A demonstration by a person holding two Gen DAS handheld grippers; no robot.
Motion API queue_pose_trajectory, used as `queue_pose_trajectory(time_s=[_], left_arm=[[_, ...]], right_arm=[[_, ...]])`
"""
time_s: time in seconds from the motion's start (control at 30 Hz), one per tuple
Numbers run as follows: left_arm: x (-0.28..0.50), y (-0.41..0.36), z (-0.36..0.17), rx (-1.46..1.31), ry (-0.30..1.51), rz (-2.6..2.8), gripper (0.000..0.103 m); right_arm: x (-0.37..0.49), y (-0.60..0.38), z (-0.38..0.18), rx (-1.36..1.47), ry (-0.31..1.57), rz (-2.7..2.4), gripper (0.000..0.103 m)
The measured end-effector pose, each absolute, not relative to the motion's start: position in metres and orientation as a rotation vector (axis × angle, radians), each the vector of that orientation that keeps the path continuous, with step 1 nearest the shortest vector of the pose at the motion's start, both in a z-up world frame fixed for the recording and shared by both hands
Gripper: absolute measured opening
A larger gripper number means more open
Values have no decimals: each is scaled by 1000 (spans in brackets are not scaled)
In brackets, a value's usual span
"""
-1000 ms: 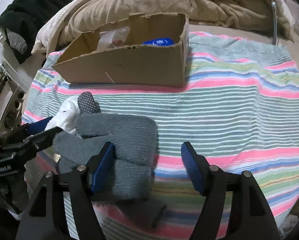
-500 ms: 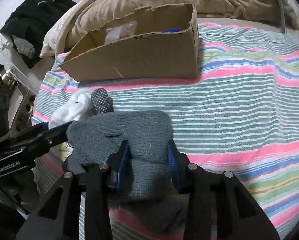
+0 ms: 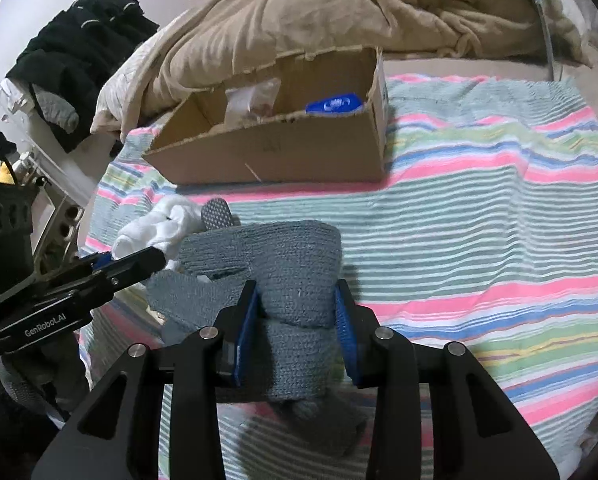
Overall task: Organize objects
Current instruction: 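Lower the sock and gloves into the cardboard box and open both tools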
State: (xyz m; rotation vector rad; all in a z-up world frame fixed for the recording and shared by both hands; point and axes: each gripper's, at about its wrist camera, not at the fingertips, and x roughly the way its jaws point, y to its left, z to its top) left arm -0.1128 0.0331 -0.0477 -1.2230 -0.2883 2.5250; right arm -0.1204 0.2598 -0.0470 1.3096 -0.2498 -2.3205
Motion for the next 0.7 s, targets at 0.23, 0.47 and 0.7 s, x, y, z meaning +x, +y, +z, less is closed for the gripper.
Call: queue_pose_trajectory(time_s=[0.23, 0.47, 0.7], left_arm=[[-104, 25, -26, -1159, -280, 2565, 36], [-103, 11, 1, -1086, -250, 2616, 36], [-115, 0, 11, -1056, -236, 2632, 36]], right_arm=[[-116, 261, -27, 1260, -234, -2355, 39], [-123, 264, -1, 1202, -213, -2398, 39], [-141, 255, 21, 1137, -180, -2427, 39]])
